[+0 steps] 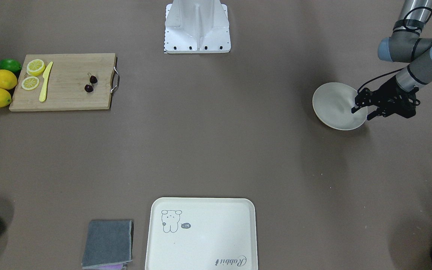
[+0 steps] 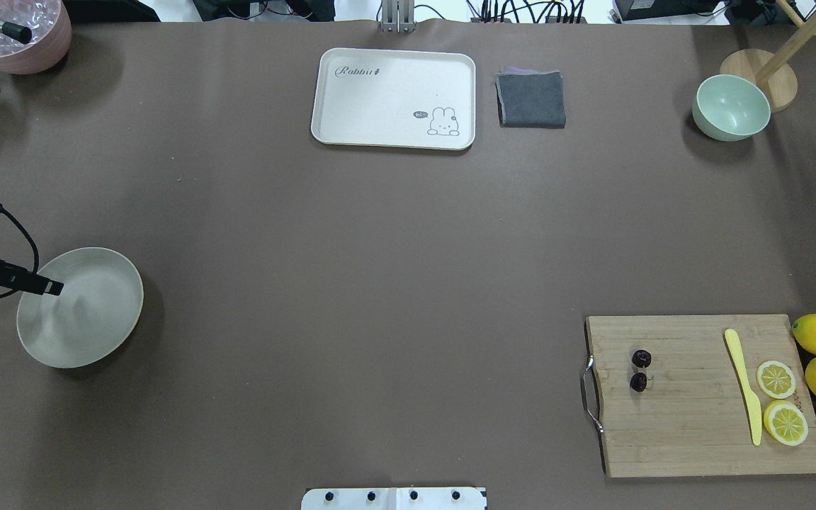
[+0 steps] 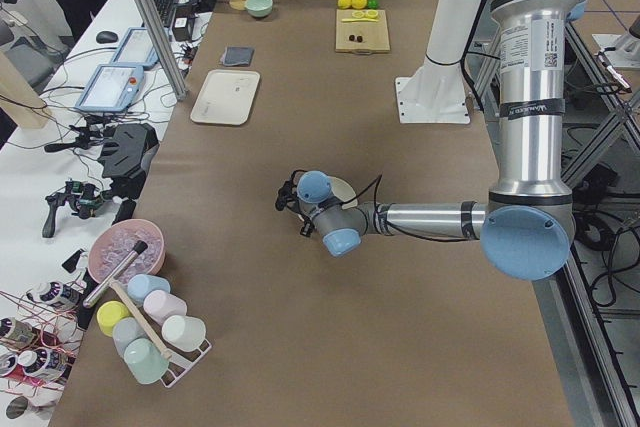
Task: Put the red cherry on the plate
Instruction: 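Reach the left gripper to the white bowl rim and grasp it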
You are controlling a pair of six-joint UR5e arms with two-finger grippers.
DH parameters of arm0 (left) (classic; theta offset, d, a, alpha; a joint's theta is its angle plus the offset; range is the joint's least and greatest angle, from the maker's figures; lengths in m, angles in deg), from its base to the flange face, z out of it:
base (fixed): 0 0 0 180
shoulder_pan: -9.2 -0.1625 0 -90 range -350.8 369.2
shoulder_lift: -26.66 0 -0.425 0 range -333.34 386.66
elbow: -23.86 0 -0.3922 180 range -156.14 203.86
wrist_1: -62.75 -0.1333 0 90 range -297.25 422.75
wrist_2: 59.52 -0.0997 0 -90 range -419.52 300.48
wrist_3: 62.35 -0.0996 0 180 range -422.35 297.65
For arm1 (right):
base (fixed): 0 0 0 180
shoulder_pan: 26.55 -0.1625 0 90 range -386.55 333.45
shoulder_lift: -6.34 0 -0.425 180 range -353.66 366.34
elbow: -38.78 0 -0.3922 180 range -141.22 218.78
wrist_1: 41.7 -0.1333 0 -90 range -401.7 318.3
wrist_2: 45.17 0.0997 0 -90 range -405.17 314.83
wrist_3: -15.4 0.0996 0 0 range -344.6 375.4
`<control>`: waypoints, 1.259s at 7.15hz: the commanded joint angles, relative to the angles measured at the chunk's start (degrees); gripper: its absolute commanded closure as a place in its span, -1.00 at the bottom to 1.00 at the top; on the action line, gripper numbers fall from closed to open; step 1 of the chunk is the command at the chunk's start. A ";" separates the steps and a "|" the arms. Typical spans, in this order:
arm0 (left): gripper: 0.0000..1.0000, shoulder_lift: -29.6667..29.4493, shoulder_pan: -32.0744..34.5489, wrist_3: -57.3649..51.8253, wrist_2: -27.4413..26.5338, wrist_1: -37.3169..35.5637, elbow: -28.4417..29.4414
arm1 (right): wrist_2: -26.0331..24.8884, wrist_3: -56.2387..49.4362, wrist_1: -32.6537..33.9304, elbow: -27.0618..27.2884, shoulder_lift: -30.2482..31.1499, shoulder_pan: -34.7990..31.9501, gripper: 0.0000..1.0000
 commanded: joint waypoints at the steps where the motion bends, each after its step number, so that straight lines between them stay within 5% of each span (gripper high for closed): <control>1: 1.00 -0.12 -0.12 -0.10 0.00 0.00 0.07 | -0.03 0.09 0.04 0.06 -0.09 0.00 -1.00; 5: 1.00 -0.20 2.32 0.87 3.14 -0.79 -0.37 | 0.06 0.00 0.04 0.06 -0.09 0.00 -1.00; 7: 1.00 -5.71 8.72 5.76 12.52 -3.93 -0.46 | 0.15 -0.09 0.04 -0.03 0.09 0.00 -1.00; 9: 1.00 -12.64 9.11 13.99 13.10 -5.71 -0.29 | 0.15 -0.18 0.04 0.06 0.44 0.00 -1.00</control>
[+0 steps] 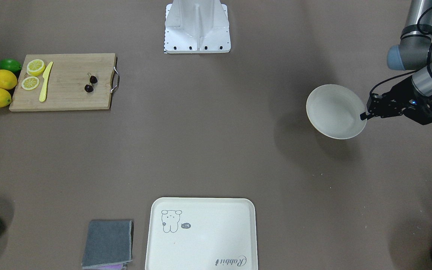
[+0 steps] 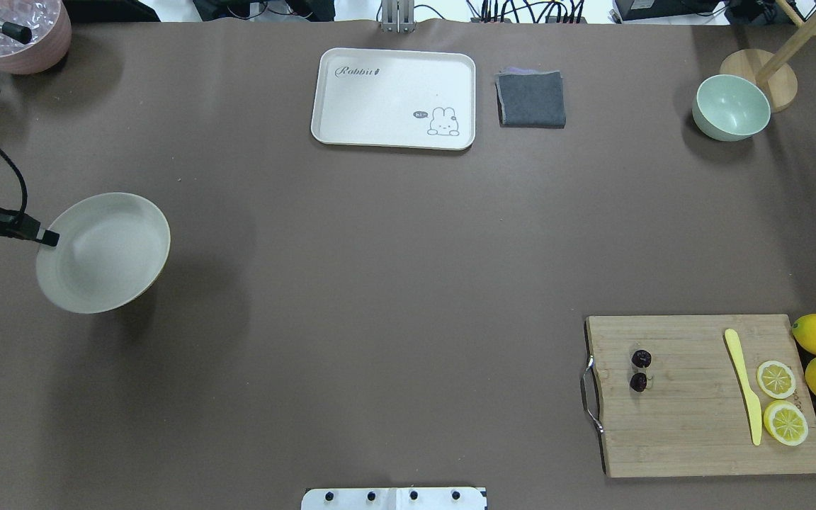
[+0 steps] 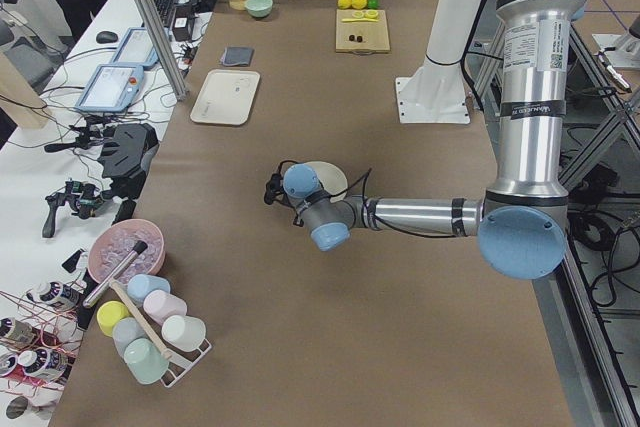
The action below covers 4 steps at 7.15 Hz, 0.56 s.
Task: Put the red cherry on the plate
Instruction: 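Drag the white bowl with the left gripper toward the table center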
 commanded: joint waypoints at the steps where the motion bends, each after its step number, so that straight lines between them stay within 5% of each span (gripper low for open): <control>1: 1.00 -9.83 -0.05 13.56 0.60 -1.43 0.05 | 0.05 -0.17 0.00 0.06 0.34 0.00 -1.00; 4: 1.00 -19.00 -14.94 31.27 -16.37 -6.06 -5.11 | 0.14 0.01 0.00 -0.20 0.61 0.00 -1.00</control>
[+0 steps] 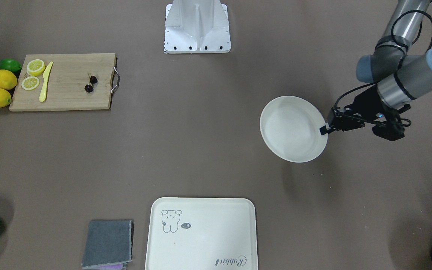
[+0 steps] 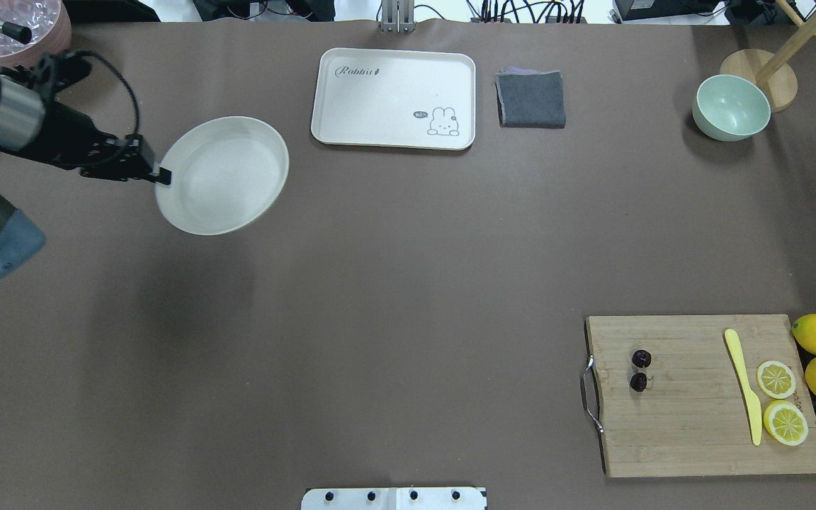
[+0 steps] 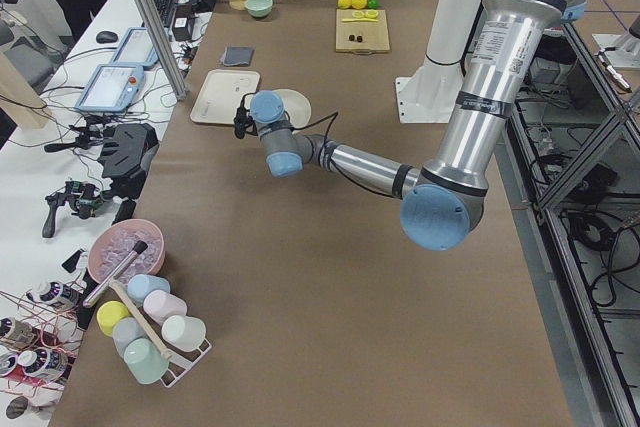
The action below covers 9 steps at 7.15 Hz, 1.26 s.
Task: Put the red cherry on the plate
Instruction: 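Drag the white bowl with the left gripper toward the table center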
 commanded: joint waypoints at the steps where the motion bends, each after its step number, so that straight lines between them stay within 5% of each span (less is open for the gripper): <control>1: 1.00 -5.49 -12.54 6.58 -15.79 -11.88 -6.92 | 0.03 0.02 0.00 -0.24 -0.03 0.00 -1.00; 2: 1.00 -6.46 -17.90 6.85 -21.35 -19.19 -10.79 | 0.03 0.02 0.00 -0.24 -0.03 0.00 -1.00; 4: 1.00 -7.61 -27.14 9.22 -32.52 -20.67 -9.79 | -0.06 0.02 0.00 -0.24 -0.12 0.00 -1.00; 9: 1.00 -9.64 -29.03 10.99 -35.38 -20.50 -6.26 | 0.03 0.54 0.00 0.11 -1.09 0.00 -1.00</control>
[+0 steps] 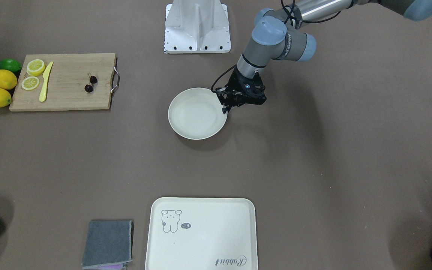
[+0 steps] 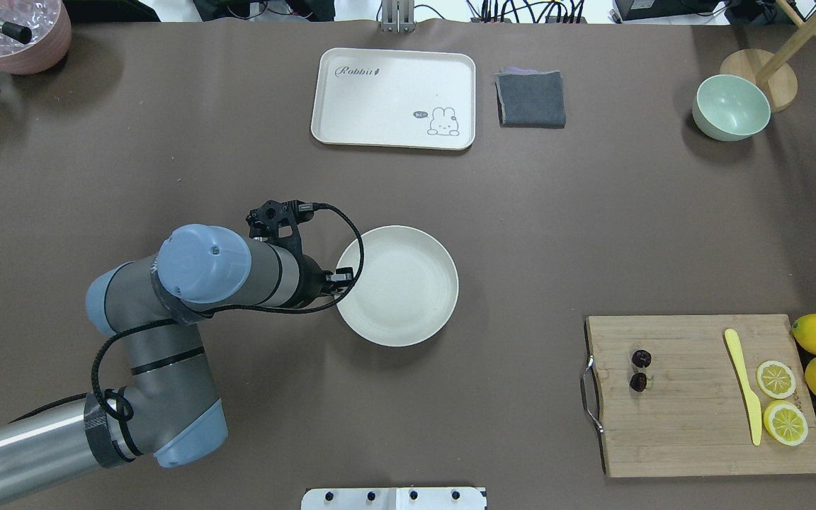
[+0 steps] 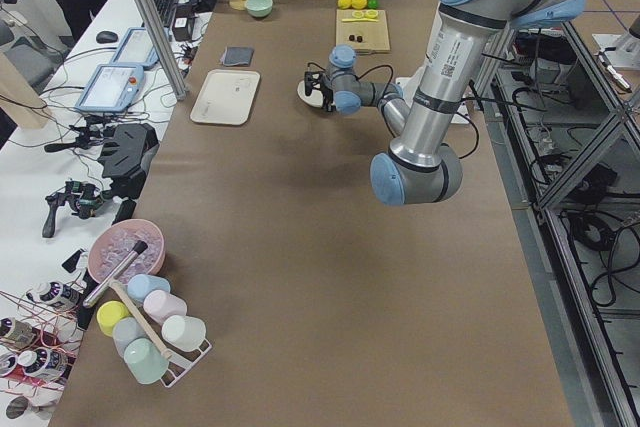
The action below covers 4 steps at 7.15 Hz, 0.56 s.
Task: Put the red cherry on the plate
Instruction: 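Drag the white bowl with the left gripper toward the table center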
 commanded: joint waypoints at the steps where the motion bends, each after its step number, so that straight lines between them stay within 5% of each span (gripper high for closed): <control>1: -0.12 0.30 0.23 -0.40 -0.18 -0.05 0.53 | 0.61 0.96 -0.09 0.34 -0.06 0.17 -1.00; 3: -0.96 0.48 0.49 -0.23 -1.84 0.04 -0.16 | 1.06 4.89 -0.18 4.18 -0.23 2.53 -1.00; 4: -0.97 1.79 1.62 -0.41 -2.29 0.12 -2.09 | 1.23 9.70 -0.18 8.82 -0.23 5.25 -1.00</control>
